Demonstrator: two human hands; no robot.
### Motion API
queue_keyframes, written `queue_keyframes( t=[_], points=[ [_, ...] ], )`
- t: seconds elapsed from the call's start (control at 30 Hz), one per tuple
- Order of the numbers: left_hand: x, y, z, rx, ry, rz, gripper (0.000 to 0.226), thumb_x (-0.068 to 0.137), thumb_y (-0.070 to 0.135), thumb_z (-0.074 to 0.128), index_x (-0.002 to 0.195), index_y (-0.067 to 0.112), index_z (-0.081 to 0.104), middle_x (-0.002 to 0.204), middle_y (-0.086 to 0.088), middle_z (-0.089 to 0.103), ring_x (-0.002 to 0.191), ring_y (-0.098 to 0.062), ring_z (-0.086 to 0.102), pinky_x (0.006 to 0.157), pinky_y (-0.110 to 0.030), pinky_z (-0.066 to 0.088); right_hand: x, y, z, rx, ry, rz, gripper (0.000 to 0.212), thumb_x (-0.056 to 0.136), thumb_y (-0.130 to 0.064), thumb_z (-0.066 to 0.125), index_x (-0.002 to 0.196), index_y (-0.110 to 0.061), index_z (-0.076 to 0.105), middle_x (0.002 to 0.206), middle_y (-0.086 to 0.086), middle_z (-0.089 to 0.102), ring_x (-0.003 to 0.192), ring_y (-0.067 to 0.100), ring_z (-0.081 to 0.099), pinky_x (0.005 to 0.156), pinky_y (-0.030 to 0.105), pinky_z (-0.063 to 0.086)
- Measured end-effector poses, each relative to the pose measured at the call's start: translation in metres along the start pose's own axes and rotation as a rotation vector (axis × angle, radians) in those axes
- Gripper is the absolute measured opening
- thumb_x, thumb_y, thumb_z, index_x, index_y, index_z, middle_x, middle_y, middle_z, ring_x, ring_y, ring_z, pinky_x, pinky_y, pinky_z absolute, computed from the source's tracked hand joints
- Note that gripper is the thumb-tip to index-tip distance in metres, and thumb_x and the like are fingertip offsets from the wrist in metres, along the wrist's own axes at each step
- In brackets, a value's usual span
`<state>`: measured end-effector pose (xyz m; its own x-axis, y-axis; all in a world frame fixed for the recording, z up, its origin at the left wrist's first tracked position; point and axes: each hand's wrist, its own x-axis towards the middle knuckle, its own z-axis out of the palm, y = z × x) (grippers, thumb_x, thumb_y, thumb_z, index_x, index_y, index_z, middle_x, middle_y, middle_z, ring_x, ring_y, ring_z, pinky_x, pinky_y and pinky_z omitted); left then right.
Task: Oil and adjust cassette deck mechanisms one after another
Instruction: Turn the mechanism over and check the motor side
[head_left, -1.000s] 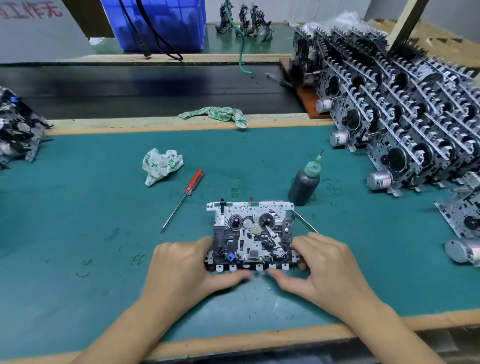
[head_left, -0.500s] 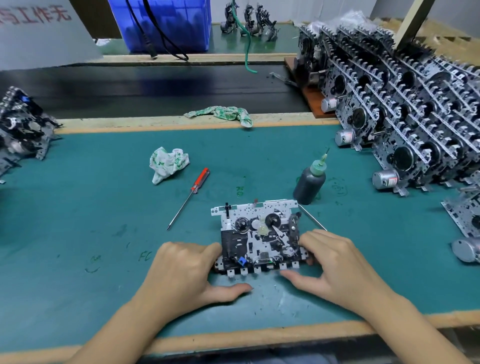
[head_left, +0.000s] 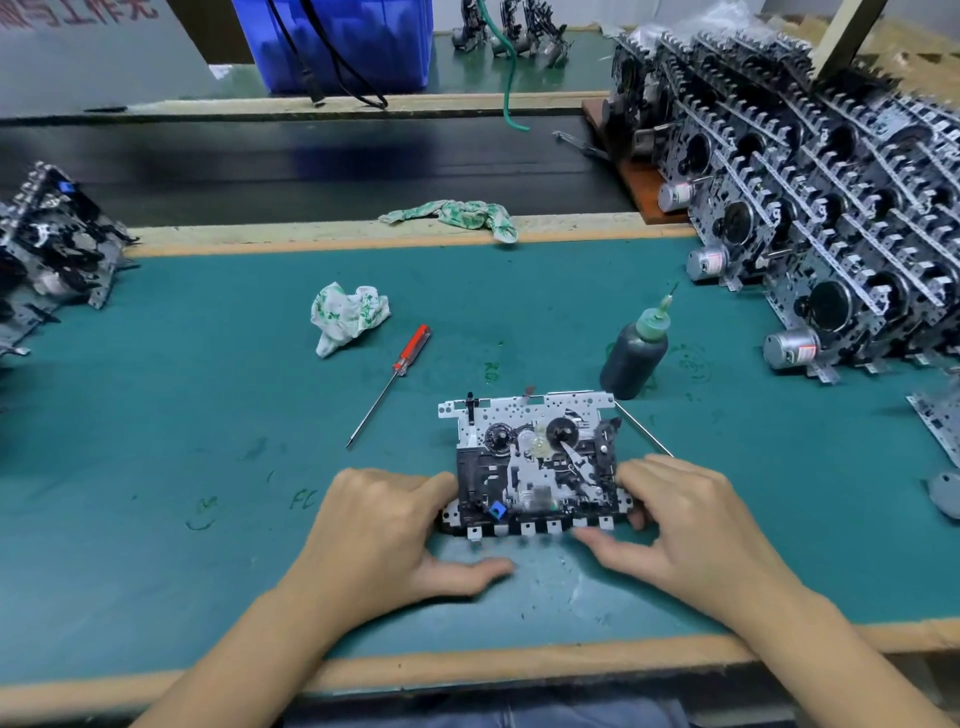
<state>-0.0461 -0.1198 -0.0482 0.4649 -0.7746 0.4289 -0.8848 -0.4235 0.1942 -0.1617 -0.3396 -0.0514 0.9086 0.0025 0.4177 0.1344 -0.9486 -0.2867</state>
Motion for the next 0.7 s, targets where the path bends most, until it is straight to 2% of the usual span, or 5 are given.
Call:
queue_keyframes(
  t=[0.23,0.37,0.47,0.6,0.7],
  points=[
    [0.004,0.007,0.004,0.029,0.073,-0.111,0.054,0.07,0.058,0.056,0.044,0.015,0.036,0.034,0.0,0.032,0.029,-0.02,0.035,0.038,-0.017,0.021,-0.001,0.001,-0.003,0.049,-0.003,0.026,0.049,0.069,-0.058,0.059,0.054,-0.013,0.042,0.051,-0.011,0.036,0.048,0.008,0.031,0.05,0.019,0.024],
    [0.002,0.006,0.002,-0.012,0.047,-0.093,0.058,0.068,0.067,0.055,0.048,0.016,0.039,0.035,0.003,0.036,0.03,-0.02,0.04,0.036,-0.019,0.026,-0.001,0.001,-0.001,0.024,0.002,0.003,0.047,0.071,-0.054,0.059,0.052,-0.014,0.042,0.049,-0.009,0.038,0.047,0.01,0.032,0.052,0.018,0.024],
    [0.005,0.012,0.004,-0.001,0.036,-0.153,0.063,0.062,0.077,0.052,0.047,0.017,0.038,0.034,0.003,0.036,0.031,-0.02,0.041,0.038,-0.019,0.025,0.001,0.0,0.001,0.015,0.043,0.027,0.046,0.071,-0.05,0.058,0.05,-0.013,0.042,0.043,-0.006,0.042,0.04,0.013,0.038,0.05,0.019,0.024],
    [0.007,0.017,0.009,0.048,0.045,-0.306,0.065,0.06,0.075,0.049,0.043,0.012,0.045,0.031,0.0,0.038,0.029,-0.021,0.046,0.034,-0.022,0.03,0.0,-0.001,-0.001,0.041,0.014,0.037,0.045,0.068,-0.054,0.058,0.053,-0.016,0.041,0.045,-0.008,0.042,0.042,0.011,0.037,0.051,0.018,0.022],
    [0.006,0.017,0.009,0.046,0.042,-0.325,0.065,0.06,0.075,0.048,0.044,0.012,0.049,0.031,0.0,0.039,0.031,-0.022,0.048,0.034,-0.024,0.033,0.001,-0.002,-0.003,0.029,-0.018,0.026,0.047,0.067,-0.057,0.059,0.053,-0.016,0.041,0.049,-0.012,0.035,0.045,0.008,0.033,0.051,0.018,0.022]
  ],
)
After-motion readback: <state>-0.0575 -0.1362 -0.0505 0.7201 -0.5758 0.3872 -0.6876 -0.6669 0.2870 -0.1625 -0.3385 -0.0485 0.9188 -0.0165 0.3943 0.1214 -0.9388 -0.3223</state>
